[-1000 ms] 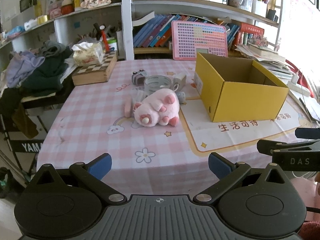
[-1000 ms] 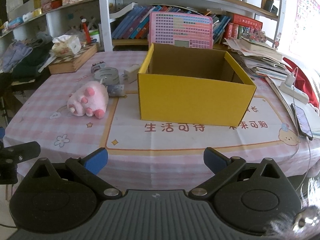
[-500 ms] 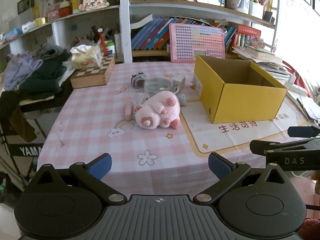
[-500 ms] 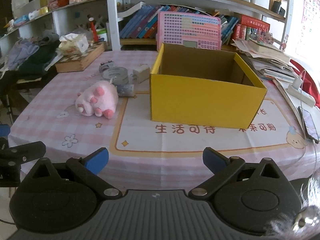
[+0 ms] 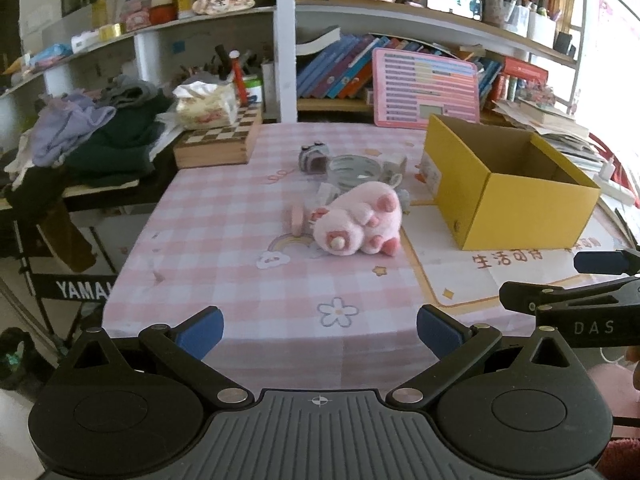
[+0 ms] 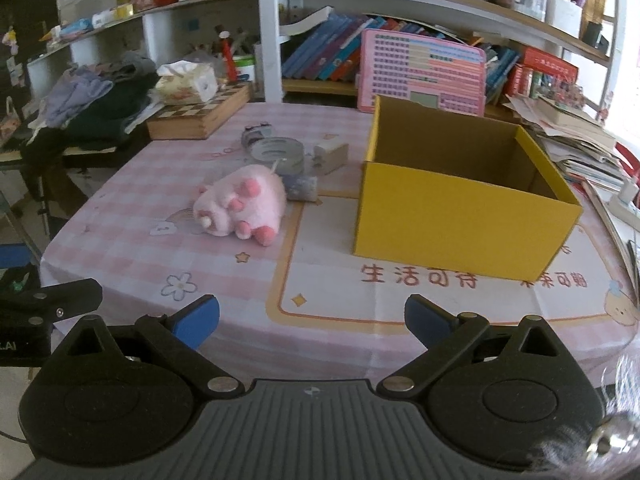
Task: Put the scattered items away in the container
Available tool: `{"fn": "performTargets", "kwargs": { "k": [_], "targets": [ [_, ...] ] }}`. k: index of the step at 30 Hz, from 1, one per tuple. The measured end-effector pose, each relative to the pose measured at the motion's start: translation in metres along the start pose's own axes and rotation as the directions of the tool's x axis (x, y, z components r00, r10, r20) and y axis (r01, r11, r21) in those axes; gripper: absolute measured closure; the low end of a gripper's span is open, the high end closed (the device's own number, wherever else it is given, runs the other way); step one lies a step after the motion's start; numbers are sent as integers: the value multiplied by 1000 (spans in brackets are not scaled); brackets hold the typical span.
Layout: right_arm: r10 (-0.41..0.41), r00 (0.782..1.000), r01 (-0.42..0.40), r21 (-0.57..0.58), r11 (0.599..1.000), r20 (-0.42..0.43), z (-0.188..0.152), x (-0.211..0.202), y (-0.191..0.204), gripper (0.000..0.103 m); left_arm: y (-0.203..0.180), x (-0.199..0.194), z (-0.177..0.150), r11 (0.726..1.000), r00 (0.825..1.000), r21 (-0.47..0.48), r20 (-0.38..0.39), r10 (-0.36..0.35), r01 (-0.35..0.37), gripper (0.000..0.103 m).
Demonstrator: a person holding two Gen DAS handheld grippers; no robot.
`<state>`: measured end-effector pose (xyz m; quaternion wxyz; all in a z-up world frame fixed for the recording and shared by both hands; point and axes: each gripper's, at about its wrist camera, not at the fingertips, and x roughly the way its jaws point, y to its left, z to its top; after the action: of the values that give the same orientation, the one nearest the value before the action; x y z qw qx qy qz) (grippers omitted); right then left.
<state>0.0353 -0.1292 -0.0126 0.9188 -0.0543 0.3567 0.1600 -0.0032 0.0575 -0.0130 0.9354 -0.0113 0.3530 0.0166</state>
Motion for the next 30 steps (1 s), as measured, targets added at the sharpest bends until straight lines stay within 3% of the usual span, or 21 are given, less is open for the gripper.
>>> {"fn": "performTargets", "kwargs": {
  "k": [19,30],
  "targets": [
    [131,991,-134,-153,979,-24,40,63,27,2,33,36,30,997,998,-47,7,66,-65,0],
    [205,975,-218,-200,955,-86,70,115,30,2,47,70,57,989,993,-90,-9,121,-121,0]
  ]
}}
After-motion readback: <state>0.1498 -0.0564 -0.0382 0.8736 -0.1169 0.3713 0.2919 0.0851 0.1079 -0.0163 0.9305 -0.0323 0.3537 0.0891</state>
